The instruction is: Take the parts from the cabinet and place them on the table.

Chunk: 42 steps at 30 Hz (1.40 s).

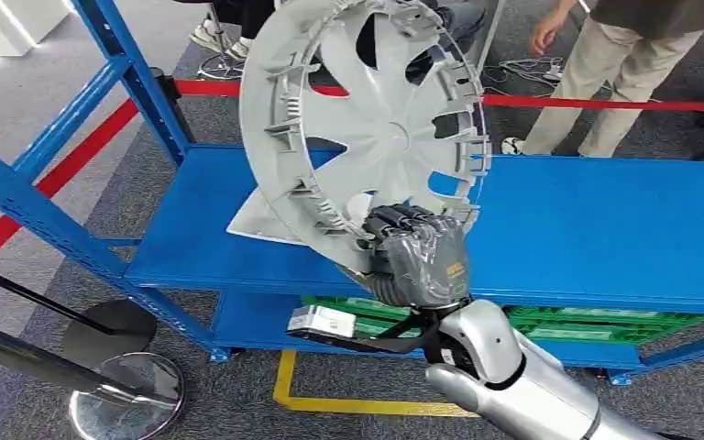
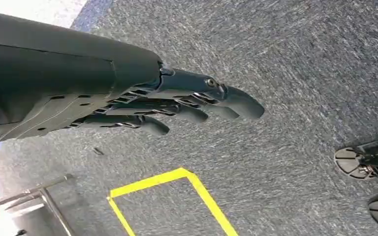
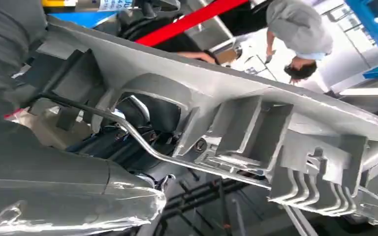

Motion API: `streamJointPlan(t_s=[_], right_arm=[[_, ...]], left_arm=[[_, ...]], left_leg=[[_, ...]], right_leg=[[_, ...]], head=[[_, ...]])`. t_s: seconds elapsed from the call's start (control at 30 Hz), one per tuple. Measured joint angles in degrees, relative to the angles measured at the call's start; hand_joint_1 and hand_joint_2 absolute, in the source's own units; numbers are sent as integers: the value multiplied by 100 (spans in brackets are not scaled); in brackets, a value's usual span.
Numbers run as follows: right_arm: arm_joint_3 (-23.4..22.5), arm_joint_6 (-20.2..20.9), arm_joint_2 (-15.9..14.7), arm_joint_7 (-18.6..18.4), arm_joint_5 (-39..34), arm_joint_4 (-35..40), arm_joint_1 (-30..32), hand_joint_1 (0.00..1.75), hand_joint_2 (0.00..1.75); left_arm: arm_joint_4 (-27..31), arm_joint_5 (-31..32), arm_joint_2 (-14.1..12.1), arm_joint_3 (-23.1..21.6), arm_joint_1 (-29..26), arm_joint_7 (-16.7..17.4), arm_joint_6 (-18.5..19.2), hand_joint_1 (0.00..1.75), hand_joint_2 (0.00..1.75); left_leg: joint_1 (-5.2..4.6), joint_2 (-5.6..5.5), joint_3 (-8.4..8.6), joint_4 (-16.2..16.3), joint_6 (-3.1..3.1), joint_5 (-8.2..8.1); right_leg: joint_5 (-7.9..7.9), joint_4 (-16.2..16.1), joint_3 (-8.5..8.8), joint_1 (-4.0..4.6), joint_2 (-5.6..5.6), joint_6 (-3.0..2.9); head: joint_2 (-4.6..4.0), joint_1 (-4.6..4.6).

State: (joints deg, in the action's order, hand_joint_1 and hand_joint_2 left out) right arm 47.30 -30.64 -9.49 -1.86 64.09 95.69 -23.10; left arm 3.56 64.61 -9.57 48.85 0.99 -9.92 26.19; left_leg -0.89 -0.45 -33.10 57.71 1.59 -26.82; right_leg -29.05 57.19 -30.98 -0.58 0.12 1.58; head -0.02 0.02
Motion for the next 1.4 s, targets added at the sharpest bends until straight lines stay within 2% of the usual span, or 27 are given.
streamJointPlan(t_s=[0.37, 0.8, 0.97, 1.0, 1.03, 1.07, 1.1, 1.17, 1.2, 1.23, 1.27, 1.3, 1.33, 1.37, 1.4], right_arm=[[-11, -109, 116, 492, -818, 15, 101, 164, 175], [-138, -153, 118, 488, -647, 101, 270, 164, 175], [-164, -247, 140, 488, -593, 114, 314, 164, 175], [-171, -284, 160, 488, -575, 116, 322, 164, 175], [-184, -325, 168, 485, -528, 131, 333, 164, 175], [-203, -374, 168, 485, -477, 140, 344, 164, 175], [-223, -418, 168, 483, -424, 144, 344, 164, 175], [-258, -470, 168, 440, -300, 144, 380, 164, 175], [-269, -470, 168, 426, -276, 144, 414, 164, 175], [-278, -470, 168, 418, -267, 144, 447, 164, 175], [-284, -470, 168, 409, -267, 144, 459, 164, 175], [-295, -472, 168, 402, -261, 144, 461, 164, 175], [-311, -472, 168, 396, -236, 144, 458, 164, 175], [-319, -474, 168, 391, -228, 144, 457, 164, 175], [-319, -476, 177, 383, -223, 146, 457, 164, 175]], left_arm=[[-63, 203, -22, 214, 0, -37, -11, 0, 175], [-166, 273, -39, 378, -4, -53, -94, 0, 175], [-175, 291, -78, 400, -4, -53, -98, 0, 175], [-175, 293, -85, 406, -4, -53, -98, 0, 175], [-177, 297, -87, 415, 0, -53, -107, 0, 175], [-177, 313, -87, 433, 3, -53, -109, 0, 175], [-177, 319, -92, 455, 3, -53, -114, 0, 175], [-188, 345, -79, 485, 1, -53, -116, 0, 175], [-188, 352, -79, 498, -1, -53, -116, 0, 175], [-188, 352, -74, 503, -1, -53, -116, 0, 175], [-188, 354, -72, 507, 0, -53, -118, 0, 175], [-190, 359, -68, 512, -1, -53, -118, 0, 175], [-190, 370, -66, 516, -1, -53, -118, 0, 175], [-190, 372, -63, 527, -10, -53, -118, 0, 175], [-190, 372, -66, 536, -5, -53, -120, 0, 175]], left_leg=[[0, 0, 0, 0, 0, 0], [0, 0, 0, 0, 0, 0], [-26, -1, -16, 38, 17, -11], [-23, 0, -14, 14, 30, 1], [38, 10, 13, -61, 87, 47], [40, 19, 16, -70, 100, 51], [41, 20, 12, -69, 106, 50], [35, 25, 9, -67, 106, 50], [34, 25, 8, -65, 105, 49], [34, 25, 12, -65, 103, 48], [35, 24, 16, -61, 93, 41], [35, 22, 25, -56, 82, 34], [37, 21, 43, -46, 58, 18], [35, 20, 42, -37, 27, 0], [0, 22, -1, 15, -3, -7]], right_leg=[[0, 0, 0, 0, -1, 0], [0, 0, -1, 0, -1, 0], [24, -27, 0, -22, -3, 25], [31, -35, 4, -19, -1, 42], [-25, 2, -33, -7, -3, 52], [-144, 150, -117, -4, -8, 55], [-355, 500, -272, -3, -7, 50], [-789, 1510, -744, -7, -6, 64], [-857, 1859, -923, -7, -8, 64], [-759, 1855, -946, -7, -7, 57], [-551, 1598, -846, -7, -8, 46], [-274, 1135, -641, -7, -10, 30], [31, 521, -350, -7, -19, 5], [46, 177, -189, -2, -35, -16], [36, 80, -97, 8, -27, -20]], head=[[0, -2], [0, -2], [0, -2], [0, -7], [0, -4], [0, 7], [0, 31], [0, 22], [0, 31], [0, 26], [0, 31], [0, 28], [0, 28], [0, 22], [0, 28]])
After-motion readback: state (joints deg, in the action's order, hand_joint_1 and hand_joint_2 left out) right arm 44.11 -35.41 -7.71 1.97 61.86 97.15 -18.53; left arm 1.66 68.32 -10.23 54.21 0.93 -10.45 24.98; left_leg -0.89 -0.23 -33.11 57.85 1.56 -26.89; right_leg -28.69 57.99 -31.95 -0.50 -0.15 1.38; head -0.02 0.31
